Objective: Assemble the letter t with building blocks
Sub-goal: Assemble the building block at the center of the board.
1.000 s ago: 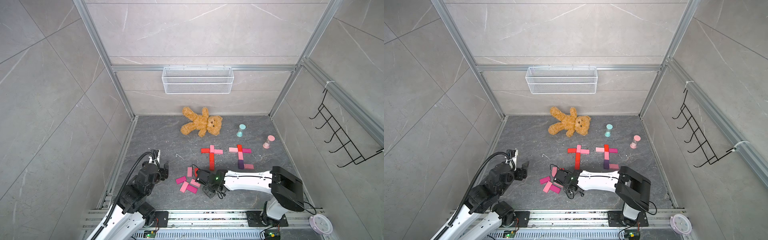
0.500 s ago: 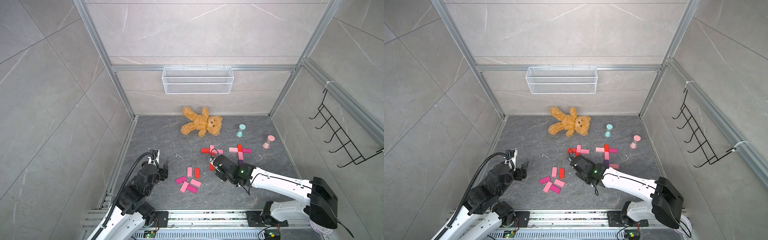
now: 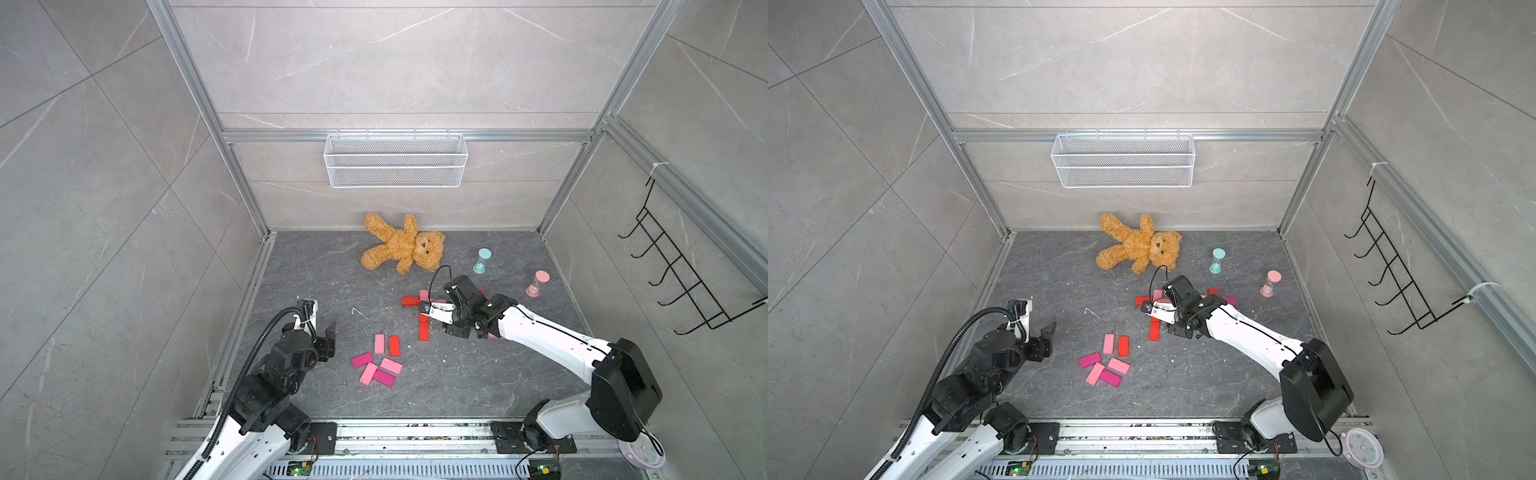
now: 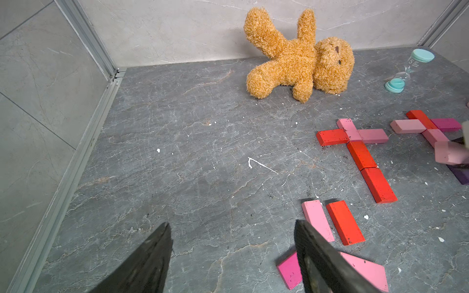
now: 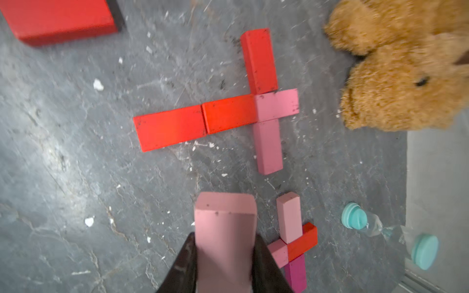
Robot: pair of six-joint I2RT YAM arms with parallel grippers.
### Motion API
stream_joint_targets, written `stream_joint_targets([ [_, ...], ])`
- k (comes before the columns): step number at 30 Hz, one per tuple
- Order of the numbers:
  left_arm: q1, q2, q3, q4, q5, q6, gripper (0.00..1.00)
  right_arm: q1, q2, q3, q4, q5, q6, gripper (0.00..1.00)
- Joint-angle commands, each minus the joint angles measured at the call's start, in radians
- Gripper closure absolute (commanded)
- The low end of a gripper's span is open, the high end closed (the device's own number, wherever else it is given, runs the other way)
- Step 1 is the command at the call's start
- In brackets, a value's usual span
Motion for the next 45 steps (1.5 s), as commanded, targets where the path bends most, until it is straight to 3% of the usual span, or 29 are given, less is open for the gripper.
stream_joint_targets([
  [1, 0.001, 0.002, -0.001, 0.032, -0.001, 0.027, 0.22, -0.007, 0.059, 0.027, -0.050, -0.055, -0.098, 1.00],
  [12, 0.000, -0.018, -0.001, 0.025, 0.000, 0.031, 0.22, -0.051, 0.191, 0.039, 0.026, -0.078, -0.116, 0.95],
  [20, 0.001, -0.027, -0.004, 0.025, -0.001, 0.030, 0.22, -0.048, 0.255, 0.095, -0.081, -0.081, -0.090, 0.82],
  [45, 0.000, -0.031, -0.004, 0.020, -0.009, 0.021, 0.22, 0.008, 0.314, 0.134, -0.131, -0.152, -0.056, 0.75],
])
